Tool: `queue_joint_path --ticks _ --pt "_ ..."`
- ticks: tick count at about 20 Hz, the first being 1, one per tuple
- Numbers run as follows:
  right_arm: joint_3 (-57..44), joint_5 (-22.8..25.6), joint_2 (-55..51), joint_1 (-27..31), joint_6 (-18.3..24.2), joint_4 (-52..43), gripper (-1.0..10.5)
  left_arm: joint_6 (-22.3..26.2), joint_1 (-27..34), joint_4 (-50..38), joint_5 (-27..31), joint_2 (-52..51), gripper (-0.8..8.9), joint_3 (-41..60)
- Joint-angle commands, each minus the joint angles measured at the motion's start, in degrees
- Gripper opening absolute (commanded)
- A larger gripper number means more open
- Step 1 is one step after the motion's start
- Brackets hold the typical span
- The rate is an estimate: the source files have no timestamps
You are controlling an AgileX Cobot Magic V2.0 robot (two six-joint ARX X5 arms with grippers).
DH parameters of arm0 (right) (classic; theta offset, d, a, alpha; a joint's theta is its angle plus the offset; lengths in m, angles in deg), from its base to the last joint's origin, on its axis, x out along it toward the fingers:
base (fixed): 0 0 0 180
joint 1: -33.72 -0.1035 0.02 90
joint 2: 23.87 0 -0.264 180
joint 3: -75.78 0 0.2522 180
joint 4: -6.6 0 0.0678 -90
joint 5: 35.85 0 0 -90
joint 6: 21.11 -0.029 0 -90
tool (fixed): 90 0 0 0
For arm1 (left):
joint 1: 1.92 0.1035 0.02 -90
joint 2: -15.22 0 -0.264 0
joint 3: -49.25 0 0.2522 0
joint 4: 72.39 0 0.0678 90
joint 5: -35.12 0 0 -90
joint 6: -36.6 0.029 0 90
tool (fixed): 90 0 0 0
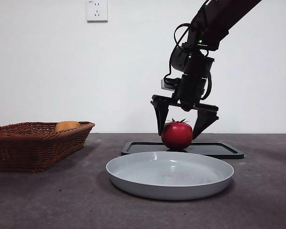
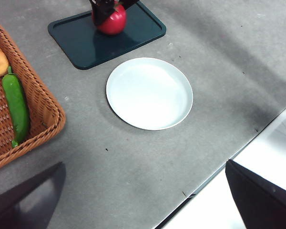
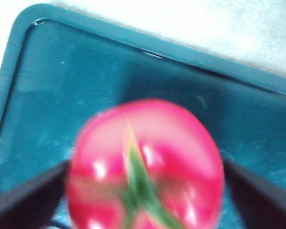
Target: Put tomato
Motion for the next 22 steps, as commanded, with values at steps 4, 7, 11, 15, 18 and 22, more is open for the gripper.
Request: queue_joint_path --ticks 4,7,11,15,18,22 --pt "16.2 0.7 1.6 -0.4 0.5 9.9 6.0 0.9 -0.6 -0.4 0.4 0.4 6.55 -0.3" --pt "30.5 1.0 1.6 -0.6 0.4 20.0 6.0 0.9 -0.6 -0.4 0.4 0.4 6.55 -0.3" --pt "39.7 4.6 -0.4 -0.8 0.0 28.9 6.0 1.6 -0.6 -0.6 0.4 0.4 6.55 -0.3" --pt "37.1 5.4 -4.6 -3.2 0.5 29.6 6.0 1.6 -0.6 -0.3 0.4 0.4 6.55 -0.3" --pt "28.6 8.9 -10.9 -5.5 2.4 29.6 6.0 1.6 -0.6 -0.3 0.4 0.4 6.55 -0.3" --pt "7.9 11.5 -24.9 -6.1 3.2 29.6 6.0 1.6 -0.6 -0.3 0.4 0.4 6.55 -0.3"
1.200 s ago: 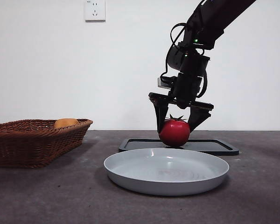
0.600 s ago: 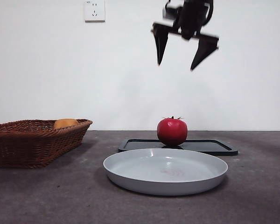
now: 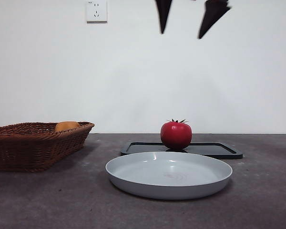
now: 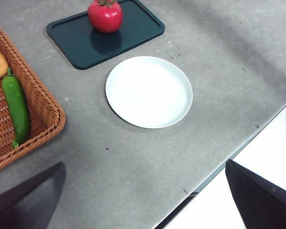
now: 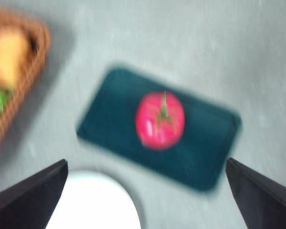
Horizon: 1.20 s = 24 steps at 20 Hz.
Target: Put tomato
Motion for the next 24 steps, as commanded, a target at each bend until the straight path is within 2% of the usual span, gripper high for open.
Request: queue_joint_path --ticks 1,3,8,12,16,19,24 --pt "-11.4 2.9 -7.8 0.2 0.8 5.3 6.0 0.5 -0.6 -0.5 0.4 0.4 6.55 -0.3" --pt "-21.1 6.4 -16.1 0.2 0.8 5.3 6.0 0.5 -0.6 -0.5 0.4 0.4 6.55 -0.3" --pt "-40.6 6.4 -37.1 0.1 0.8 4.3 6.0 0.1 -0.6 -0.5 0.4 0.4 6.55 -0.3" --pt "-56.2 1.2 -56.0 0.0 -0.2 -5.6 6.0 -2.4 -0.6 -0.6 0.4 0.4 6.55 -0.3" --pt "-69.1 -0.6 -70.7 0.0 -1.3 -6.1 6.0 -3.3 -0.6 -0.7 0.4 0.4 6.55 -0.3" --pt "-75.6 -5.0 -79.6 0.0 -3.9 -6.2 6.0 -3.3 -0.6 -0.8 0.4 0.4 6.55 -0.3" --pt "-77.9 -6.0 -85.9 0.0 -5.2 -6.5 6.0 -3.3 -0.6 -0.9 0.4 0.5 6.55 -0.3"
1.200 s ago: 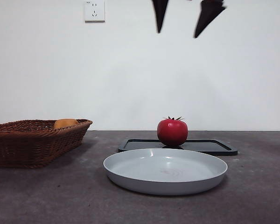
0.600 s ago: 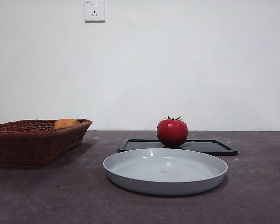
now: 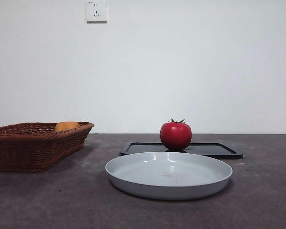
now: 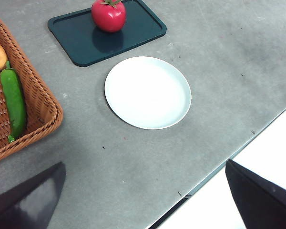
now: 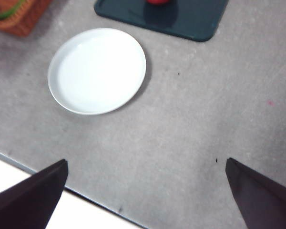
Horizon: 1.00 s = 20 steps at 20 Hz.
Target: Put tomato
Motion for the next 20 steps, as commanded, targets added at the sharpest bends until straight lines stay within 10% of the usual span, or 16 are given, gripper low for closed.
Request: queue_joint_path --ticks 1,20 --pt "0.3 -0.1 -0.2 -0.3 -0.9 -1.2 6.0 -0.3 -0.6 -0.9 0.4 0.6 6.55 -0.3" --pt "0.3 -0.2 -0.1 -0.3 -1.0 -5.2 5.8 0.2 -0.6 -0.8 1.7 6.9 5.89 -0.3"
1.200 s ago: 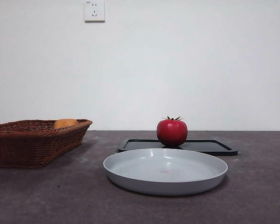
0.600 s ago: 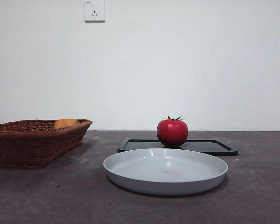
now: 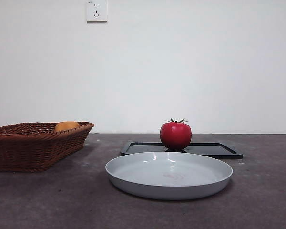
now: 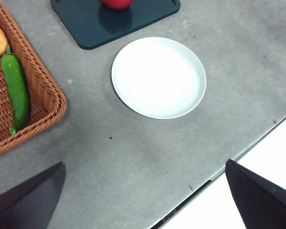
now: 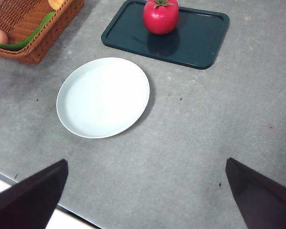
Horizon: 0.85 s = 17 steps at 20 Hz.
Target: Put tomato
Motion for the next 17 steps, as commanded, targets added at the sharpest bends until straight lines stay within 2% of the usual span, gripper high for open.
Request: queue_joint_path --ticks 1,2,3,4,15,17 --pt "0.3 -0.1 0.2 -0.3 -0.7 -0.7 4.6 0.4 -0.6 -0.6 0.3 0.7 4.08 -0.3" --pt "0.3 -0.2 0.2 -0.3 -0.7 -0.7 2.6 0.4 -0.6 -0.5 0.3 0.7 1.49 -0.3" --pt "0.3 -0.2 0.2 -0.3 -0.7 -0.7 0.4 0.3 -0.6 -0.7 0.3 0.7 0.06 -0.3" --pt "0.3 -0.1 0.2 -0.3 -0.7 -0.7 0.1 0.3 -0.6 -0.8 0.3 0.7 0.17 -0.3" --pt "0.3 0.1 0.2 -0.3 -0.6 -0.8 0.1 0.3 -0.5 -0.6 0.3 0.7 0.15 -0.3" --pt "0.3 0.1 0.2 -0.3 -0.6 -0.8 0.1 0.3 3.1 -0.6 0.3 0.8 0.15 -0.3"
